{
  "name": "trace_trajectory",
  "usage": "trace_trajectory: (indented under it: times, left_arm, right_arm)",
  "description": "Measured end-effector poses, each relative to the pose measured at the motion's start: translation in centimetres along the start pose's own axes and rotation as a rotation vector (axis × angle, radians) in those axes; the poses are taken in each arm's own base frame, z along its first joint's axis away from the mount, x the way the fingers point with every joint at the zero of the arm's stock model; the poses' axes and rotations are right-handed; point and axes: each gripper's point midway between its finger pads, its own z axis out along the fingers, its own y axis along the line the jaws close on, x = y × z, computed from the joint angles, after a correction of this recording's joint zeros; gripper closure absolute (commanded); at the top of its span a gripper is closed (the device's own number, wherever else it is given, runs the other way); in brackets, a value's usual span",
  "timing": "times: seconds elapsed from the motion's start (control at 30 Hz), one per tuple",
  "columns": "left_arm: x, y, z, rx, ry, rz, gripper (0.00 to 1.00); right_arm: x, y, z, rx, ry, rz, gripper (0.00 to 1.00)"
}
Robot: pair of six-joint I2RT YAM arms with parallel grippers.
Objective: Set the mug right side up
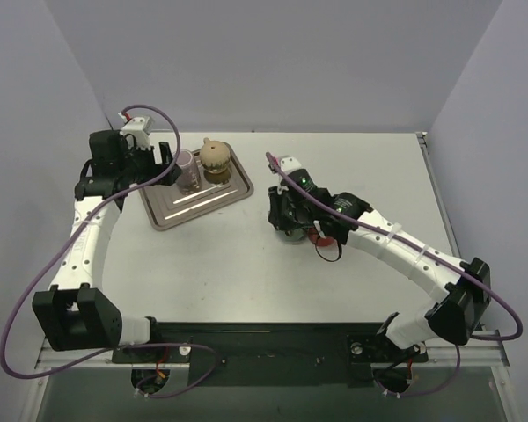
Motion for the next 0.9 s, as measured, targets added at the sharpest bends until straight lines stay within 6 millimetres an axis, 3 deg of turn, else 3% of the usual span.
trace_trajectory:
  times: [0.2,0.33,0.43,0.67,0.83,0.9]
  left_arm:
    - [2.0,5.1,4.4,-0.212,0.065,0.074,0.09]
    - [3.7,8.5,7.4,-0.316,0.136,0.076,0.09]
    - [3.4,9.8,9.8,-0.354,0.161,0.087,0.08]
    - [-0.8,10.4,16.1,-0.394,0.128,0.138,0.05]
    - [-0.5,11.6,18.8,-0.434,0.160,0.144,0.04]
    - [-0.1,12.1,19.5,-0.448,0.183,0.141,0.04]
  right_arm:
    - [12.0,-4.4,1.6,0.153,0.386,-0.087,1.00]
    - [17.0,-5.6,2.1,0.196,0.546,-0.120,1.00]
    - [18.0,-5.6,2.3,0.198,0.581,-0.128,1.00]
    - [19.8,-6.0,3.3,0.214,0.642,-0.136,0.81]
    - [20.9,-6.3,3.9,0.222,0.676,-0.144,0.67]
    - [20.8,-6.3,4.0,0.220,0.672,-0.143,0.55]
